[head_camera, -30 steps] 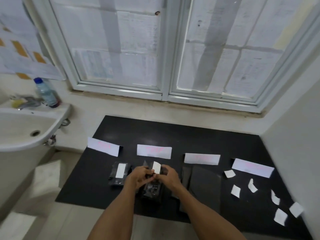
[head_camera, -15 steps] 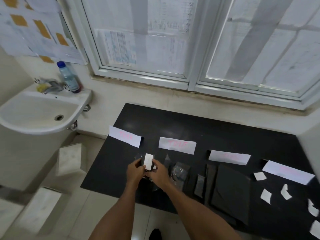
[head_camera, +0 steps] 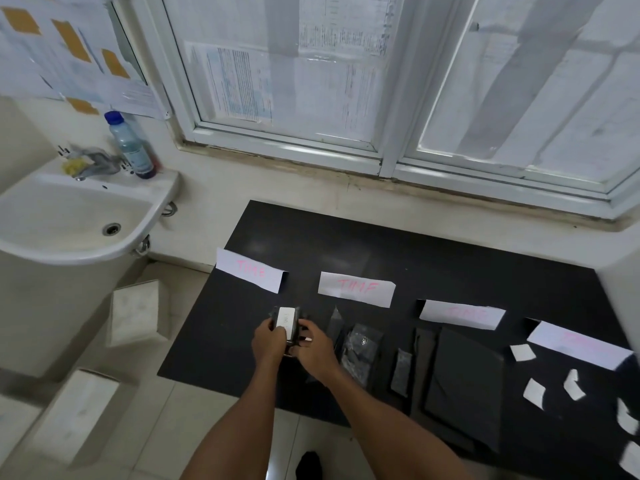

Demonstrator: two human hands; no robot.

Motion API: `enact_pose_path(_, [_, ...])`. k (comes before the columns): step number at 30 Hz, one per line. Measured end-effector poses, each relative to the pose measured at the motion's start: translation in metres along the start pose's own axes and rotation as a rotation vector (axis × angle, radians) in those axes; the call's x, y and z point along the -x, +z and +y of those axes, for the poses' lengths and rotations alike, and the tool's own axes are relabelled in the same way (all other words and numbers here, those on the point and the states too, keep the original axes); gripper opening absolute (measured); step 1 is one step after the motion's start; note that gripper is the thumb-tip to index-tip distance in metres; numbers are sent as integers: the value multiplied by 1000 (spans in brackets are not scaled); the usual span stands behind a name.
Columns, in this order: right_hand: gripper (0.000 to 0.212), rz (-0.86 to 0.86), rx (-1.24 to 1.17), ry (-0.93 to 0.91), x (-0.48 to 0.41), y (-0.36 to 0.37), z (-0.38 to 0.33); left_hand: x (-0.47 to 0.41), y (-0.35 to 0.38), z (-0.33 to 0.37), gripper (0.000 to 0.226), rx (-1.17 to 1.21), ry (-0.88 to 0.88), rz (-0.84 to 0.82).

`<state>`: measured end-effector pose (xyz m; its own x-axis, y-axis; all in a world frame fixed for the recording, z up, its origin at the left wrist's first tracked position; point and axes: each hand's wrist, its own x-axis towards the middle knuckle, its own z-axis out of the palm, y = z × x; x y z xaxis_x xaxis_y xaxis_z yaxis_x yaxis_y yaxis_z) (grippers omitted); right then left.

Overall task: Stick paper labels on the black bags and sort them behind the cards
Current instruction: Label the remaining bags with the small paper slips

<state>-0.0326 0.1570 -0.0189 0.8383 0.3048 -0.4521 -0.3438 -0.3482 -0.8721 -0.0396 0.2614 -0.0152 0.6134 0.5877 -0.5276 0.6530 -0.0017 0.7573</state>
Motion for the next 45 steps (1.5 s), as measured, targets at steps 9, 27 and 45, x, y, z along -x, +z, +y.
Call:
enact_pose_path(9, [74, 515, 558, 163, 9, -35, 8, 6, 9, 9, 45, -47, 24, 81])
enact_pose_path(27, [77, 557, 374, 165, 43, -103, 29, 56, 69, 40, 62, -521, 574, 121])
enact_pose_path(45, [72, 711, 82, 93, 168, -367, 130, 242, 352, 53, 14, -59, 22, -734])
